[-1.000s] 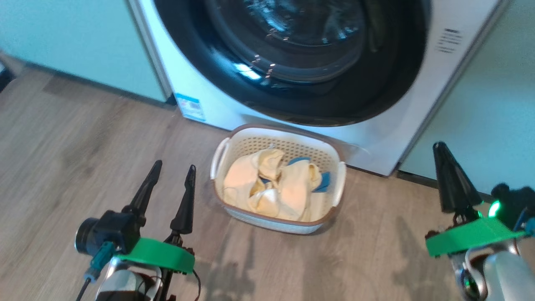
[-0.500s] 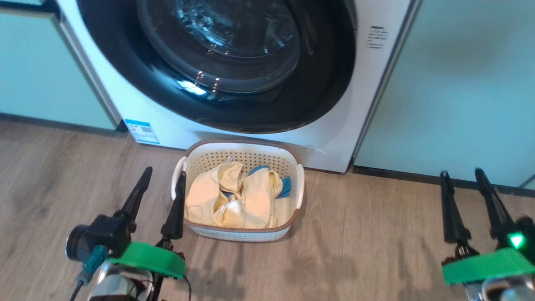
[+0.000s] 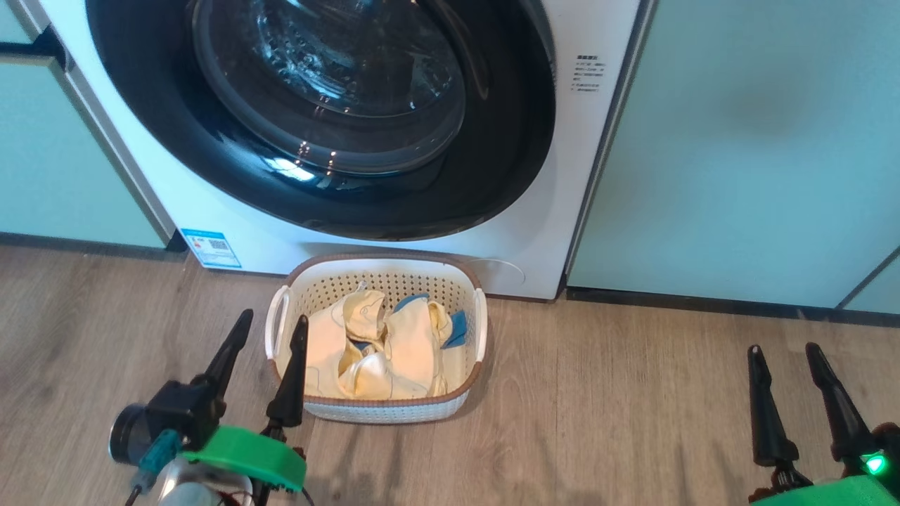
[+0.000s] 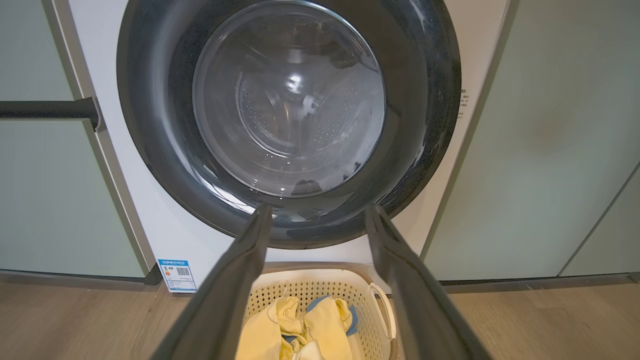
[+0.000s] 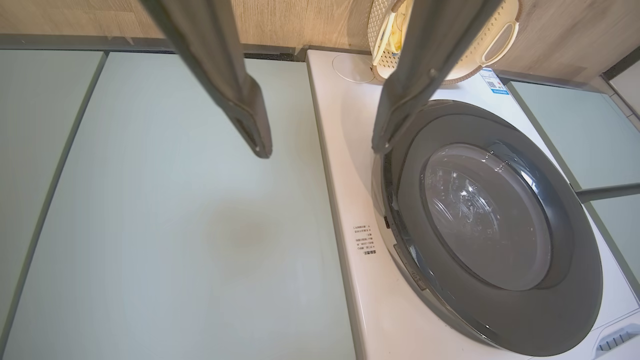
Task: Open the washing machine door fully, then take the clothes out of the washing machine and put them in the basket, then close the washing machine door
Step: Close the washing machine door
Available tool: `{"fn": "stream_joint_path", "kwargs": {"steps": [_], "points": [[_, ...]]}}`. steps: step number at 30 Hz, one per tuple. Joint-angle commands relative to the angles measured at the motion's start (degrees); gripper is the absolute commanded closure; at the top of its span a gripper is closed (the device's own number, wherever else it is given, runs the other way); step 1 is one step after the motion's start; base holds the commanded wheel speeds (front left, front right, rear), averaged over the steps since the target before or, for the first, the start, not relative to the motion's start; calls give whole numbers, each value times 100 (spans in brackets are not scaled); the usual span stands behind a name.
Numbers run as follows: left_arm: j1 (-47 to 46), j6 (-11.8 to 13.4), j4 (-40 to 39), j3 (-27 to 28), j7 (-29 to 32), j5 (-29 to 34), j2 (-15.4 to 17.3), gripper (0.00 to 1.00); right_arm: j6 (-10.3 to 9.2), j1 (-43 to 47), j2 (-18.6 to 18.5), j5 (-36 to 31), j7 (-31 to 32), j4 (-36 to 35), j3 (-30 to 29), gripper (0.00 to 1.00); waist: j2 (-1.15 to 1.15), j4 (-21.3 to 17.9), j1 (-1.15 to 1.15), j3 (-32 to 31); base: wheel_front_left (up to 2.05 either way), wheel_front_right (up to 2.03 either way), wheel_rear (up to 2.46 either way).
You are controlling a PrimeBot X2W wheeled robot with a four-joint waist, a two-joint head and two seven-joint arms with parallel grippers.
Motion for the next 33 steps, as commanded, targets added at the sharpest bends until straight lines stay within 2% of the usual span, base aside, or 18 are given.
{"fn": "stream_joint_path", "kwargs": {"steps": [1, 33], "points": [[-165, 13, -174, 193, -36, -33, 112, 0, -20, -76, -27, -43, -32, -224, 127, 0, 0, -36, 0, -32, 0, 0, 0], [-135, 156, -147, 126, -22, -173, 222, 0, -20, -103, -27, 35, -32, -204, 144, 0, 0, -127, 0, -59, 0, 0, 0]]}}
